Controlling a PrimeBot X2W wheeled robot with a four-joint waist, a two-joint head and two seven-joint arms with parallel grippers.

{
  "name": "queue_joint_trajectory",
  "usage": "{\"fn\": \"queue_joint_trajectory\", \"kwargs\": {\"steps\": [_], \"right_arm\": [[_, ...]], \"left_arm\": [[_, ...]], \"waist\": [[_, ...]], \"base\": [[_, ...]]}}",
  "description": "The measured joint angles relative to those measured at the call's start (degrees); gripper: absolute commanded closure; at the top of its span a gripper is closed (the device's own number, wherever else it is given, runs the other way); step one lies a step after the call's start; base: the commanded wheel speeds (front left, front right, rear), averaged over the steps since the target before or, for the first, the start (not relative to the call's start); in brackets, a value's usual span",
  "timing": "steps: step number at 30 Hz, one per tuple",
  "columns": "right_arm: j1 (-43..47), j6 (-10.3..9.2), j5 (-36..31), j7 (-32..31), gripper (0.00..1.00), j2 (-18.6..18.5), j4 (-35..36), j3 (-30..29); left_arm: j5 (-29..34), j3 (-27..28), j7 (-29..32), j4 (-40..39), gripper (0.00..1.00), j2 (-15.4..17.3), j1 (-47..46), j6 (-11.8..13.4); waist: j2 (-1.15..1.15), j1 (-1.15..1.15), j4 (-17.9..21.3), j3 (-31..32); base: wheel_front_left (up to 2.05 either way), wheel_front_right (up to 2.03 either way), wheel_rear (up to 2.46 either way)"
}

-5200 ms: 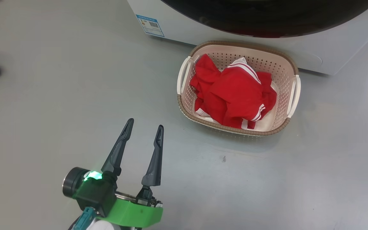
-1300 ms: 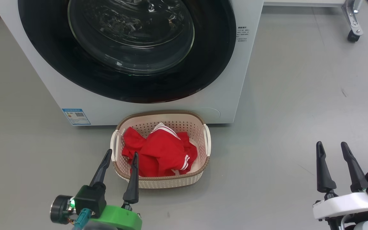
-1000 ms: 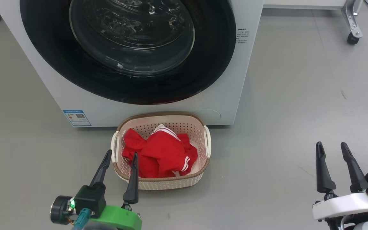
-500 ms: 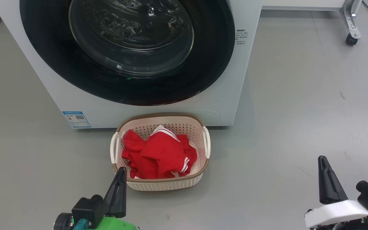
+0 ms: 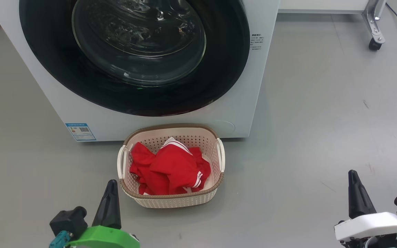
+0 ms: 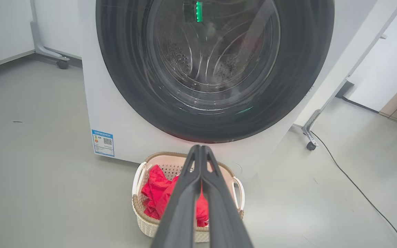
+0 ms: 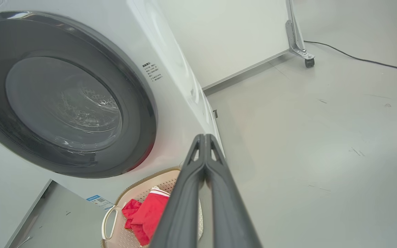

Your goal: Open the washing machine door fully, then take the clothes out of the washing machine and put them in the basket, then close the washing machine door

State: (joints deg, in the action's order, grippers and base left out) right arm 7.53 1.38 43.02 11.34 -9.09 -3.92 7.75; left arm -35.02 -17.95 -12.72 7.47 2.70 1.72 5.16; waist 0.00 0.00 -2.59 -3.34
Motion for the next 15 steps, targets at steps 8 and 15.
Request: {"fn": "queue_joint_trajectory", "kwargs": {"steps": [8,15], "right_arm": [[-0.47,0.18,5.17,-1.54,1.00,0.16,-0.84,-1.19],[-1.44,0.58,9.92,-2.57,1.00,0.42,-1.63,-2.10]], "left_arm": [[-6.59,1.64,1.46,-0.01,1.00,0.34,-0.01,-0.91],[-11.95,3.13,2.66,0.14,1.00,0.81,-0.04,-1.49]], "waist": [[0.00,0.00,0.28,0.29],[0.00,0.00,0.51,0.56]], "base": [[0.00,0.00,0.00],[0.00,0.00,0.00]]}}
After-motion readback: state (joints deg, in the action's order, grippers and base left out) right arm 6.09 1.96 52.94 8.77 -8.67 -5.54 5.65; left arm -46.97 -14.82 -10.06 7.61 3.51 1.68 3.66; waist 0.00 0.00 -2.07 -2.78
